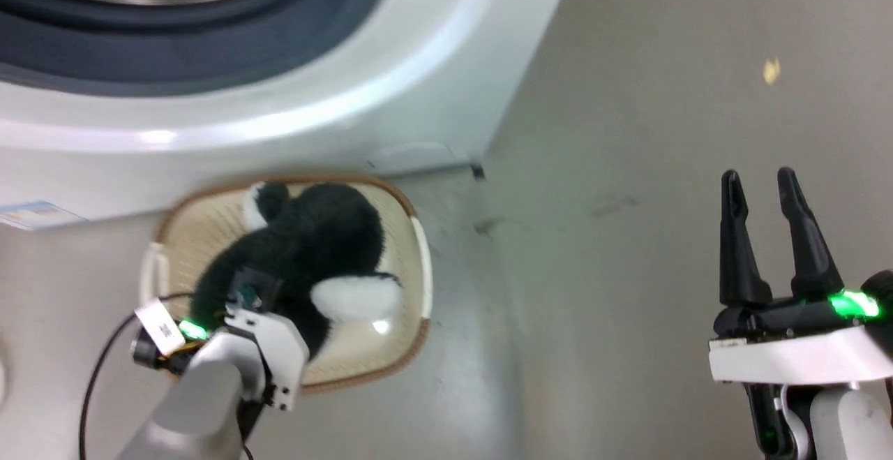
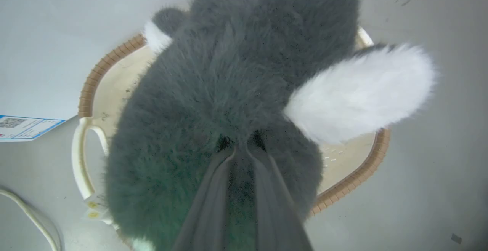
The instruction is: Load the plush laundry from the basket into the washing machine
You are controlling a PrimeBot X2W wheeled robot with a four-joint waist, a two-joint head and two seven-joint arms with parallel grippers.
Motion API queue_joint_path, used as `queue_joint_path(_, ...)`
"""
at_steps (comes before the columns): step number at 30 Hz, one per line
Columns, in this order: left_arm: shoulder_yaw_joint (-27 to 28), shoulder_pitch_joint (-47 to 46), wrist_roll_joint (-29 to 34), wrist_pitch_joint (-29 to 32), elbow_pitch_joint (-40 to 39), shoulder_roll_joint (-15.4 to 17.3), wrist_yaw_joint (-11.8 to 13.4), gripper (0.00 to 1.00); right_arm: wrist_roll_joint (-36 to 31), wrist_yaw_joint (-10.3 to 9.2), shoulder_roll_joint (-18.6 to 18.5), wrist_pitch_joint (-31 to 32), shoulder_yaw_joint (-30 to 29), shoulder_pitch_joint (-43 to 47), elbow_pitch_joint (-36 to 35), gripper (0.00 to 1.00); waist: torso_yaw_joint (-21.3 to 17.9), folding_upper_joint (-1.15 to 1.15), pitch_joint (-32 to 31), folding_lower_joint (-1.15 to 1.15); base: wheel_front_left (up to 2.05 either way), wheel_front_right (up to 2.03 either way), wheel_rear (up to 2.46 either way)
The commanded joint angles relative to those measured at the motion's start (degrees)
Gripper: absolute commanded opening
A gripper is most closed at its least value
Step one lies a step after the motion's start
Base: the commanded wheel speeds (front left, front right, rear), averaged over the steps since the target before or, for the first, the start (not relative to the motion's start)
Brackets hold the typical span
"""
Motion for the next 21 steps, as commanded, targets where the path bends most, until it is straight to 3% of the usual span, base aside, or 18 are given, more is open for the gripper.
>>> queue_joint_path(1,0.09,1.40,0.03,-1.61,-0.91,-0.37,-0.04,0.00,-0.65,-0.04,0.00,-0.25,-0.28,1.33,0.03,1.00,3.89,0.00,-5.59,0.00,0.00,0.00,0.00)
queue_joint_path(7,1.28,5.67,0.13,-3.27,-7.99,-1.04,1.37,0.00,-1.43,-0.04,0.00,-0.25,-1.01,4.04,0.14,1.00,6.33,0.00,-10.52,0.00,0.00,0.00,0.00)
queue_joint_path(9,2.84,7.48,0.53,-3.30,-13.57,-0.45,2.69,0.00,-1.55,-0.04,0.00,-0.25,-0.99,4.81,0.15,1.00,6.81,0.00,-11.72,0.00,0.00,0.00,0.00)
queue_joint_path(10,5.91,10.76,2.00,-3.31,-23.52,0.94,5.12,0.00,-1.35,-0.04,0.00,-0.25,-1.12,5.63,0.04,1.00,7.26,0.00,-12.69,0.00,0.00,0.00,0.00)
queue_joint_path(13,8.84,13.79,4.62,-3.32,-33.33,2.40,6.94,0.00,-1.04,-0.04,0.00,-0.25,-1.02,5.73,-0.06,1.00,7.28,0.00,-12.81,0.00,0.00,0.00,0.00)
queue_joint_path(21,15.95,15.56,9.27,-3.33,-51.26,4.55,9.00,0.00,0.03,-0.04,0.00,-0.25,0.05,4.78,-0.81,1.00,5.67,0.00,-9.27,0.00,0.00,0.00,0.00)
